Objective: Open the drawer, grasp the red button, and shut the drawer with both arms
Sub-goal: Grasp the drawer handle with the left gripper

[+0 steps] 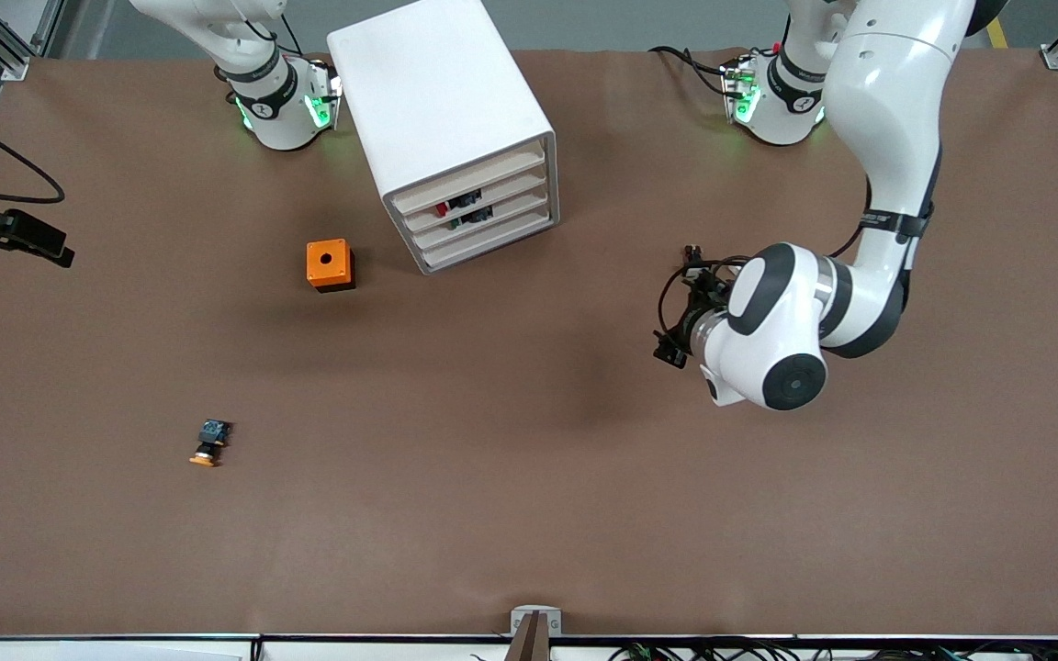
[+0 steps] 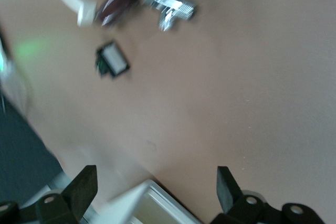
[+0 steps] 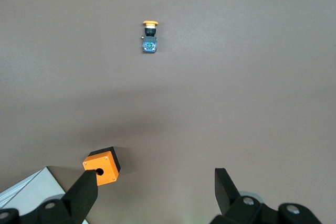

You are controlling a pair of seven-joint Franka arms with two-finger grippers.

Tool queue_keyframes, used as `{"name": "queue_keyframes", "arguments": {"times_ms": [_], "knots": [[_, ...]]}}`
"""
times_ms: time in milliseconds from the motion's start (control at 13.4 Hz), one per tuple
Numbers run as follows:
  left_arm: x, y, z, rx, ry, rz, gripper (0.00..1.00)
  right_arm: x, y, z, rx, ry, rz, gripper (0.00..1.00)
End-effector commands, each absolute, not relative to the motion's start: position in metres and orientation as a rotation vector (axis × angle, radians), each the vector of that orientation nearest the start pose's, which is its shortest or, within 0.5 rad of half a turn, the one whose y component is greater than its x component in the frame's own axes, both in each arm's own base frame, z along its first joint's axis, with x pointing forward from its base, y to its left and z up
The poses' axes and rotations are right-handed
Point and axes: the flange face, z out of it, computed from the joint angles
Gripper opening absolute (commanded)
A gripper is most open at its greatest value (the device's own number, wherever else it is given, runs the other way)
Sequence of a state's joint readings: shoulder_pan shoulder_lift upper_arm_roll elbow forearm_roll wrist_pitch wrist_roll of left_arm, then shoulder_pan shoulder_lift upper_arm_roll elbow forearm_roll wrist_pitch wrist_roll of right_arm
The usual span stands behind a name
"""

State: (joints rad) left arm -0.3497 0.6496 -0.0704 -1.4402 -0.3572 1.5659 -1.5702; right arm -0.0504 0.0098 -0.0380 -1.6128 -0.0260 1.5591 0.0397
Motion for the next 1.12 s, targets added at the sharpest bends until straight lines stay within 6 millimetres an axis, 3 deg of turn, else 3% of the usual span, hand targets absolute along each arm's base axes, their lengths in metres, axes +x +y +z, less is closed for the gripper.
{"name": "queue_keyframes", "arguments": {"times_ms": [0,298,372,521,670,819,893,1042], "knots": [[0.572,-0.333,0.27,-1.997,-1.798,0.926,1.0,0.553,-0.059,0.597,-3.155,0.244,0.115,0.99],[0.551,-0.36,0.245,-1.593,-1.92,1.232,0.99,0.556,-0.059,0.591,-3.153,0.244,0.132,0.99],[0.542,-0.377,0.239,-1.492,-1.926,1.298,0.97,0.555,-0.061,0.591,-3.152,0.249,0.137,0.99],[0.531,-0.397,0.219,-1.251,-1.958,1.32,0.94,0.555,-0.061,0.589,-3.151,0.249,0.149,0.99],[0.514,-0.421,0.214,-1.233,-1.924,1.33,0.8,0.555,-0.061,0.589,-3.153,0.246,0.149,0.99],[0.492,-0.45,0.205,-1.144,-1.889,1.367,0.76,0.558,-0.062,0.582,-3.153,0.246,0.173,1.0],[0.487,-0.456,0.2,-1.079,-1.89,1.355,0.72,0.558,-0.062,0.581,-3.153,0.246,0.176,1.0],[0.469,-0.476,0.202,-1.082,-1.855,1.355,0.69,0.558,-0.065,0.579,-3.152,0.256,0.181,1.0]]}}
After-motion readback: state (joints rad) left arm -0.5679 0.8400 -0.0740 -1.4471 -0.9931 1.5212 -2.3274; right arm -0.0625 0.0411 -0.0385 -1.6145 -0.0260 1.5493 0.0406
